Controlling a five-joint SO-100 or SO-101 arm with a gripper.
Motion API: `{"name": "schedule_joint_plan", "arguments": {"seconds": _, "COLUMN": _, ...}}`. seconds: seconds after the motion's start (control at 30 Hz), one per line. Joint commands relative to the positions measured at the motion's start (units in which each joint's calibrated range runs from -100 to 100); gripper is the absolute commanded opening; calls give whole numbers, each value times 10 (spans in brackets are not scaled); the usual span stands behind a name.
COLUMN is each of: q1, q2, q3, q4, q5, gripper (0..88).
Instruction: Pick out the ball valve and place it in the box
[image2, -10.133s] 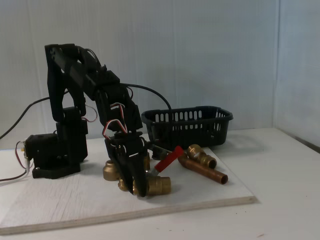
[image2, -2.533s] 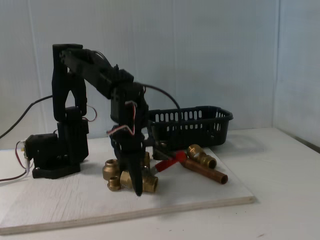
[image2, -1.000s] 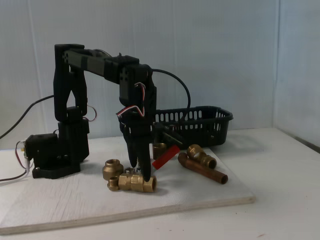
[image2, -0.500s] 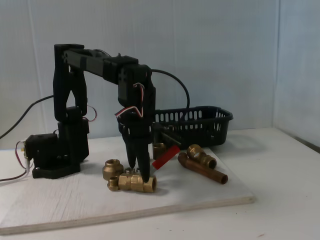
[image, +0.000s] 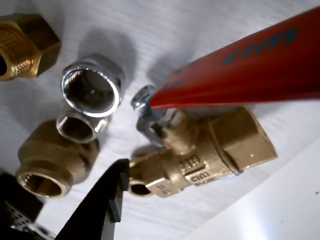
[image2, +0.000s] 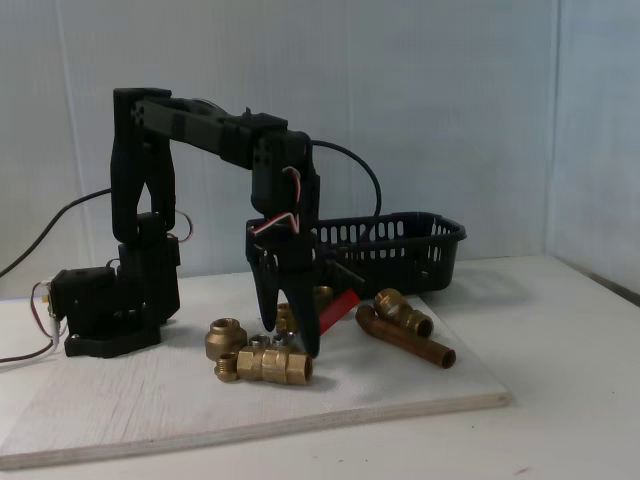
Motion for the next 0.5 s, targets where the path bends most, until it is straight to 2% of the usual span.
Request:
{"name": "schedule_joint_plan", "arguments": {"seconds": 0.0, "q1": -3, "q2": -6, "q3": -4, "q4": -4, "q5": 4, "gripper": 423}}
{"name": "schedule_joint_plan", "arguments": {"seconds": 0.2, "q1": -29, "q2": -6, "q3": 0, "q4": -26, "q5": -1, "gripper": 423}}
{"name": "schedule_joint_plan", "arguments": {"seconds": 0.47, "q1": -16, "q2": -6, "q3": 0, "q4": -24, "q5": -1, "gripper": 423}}
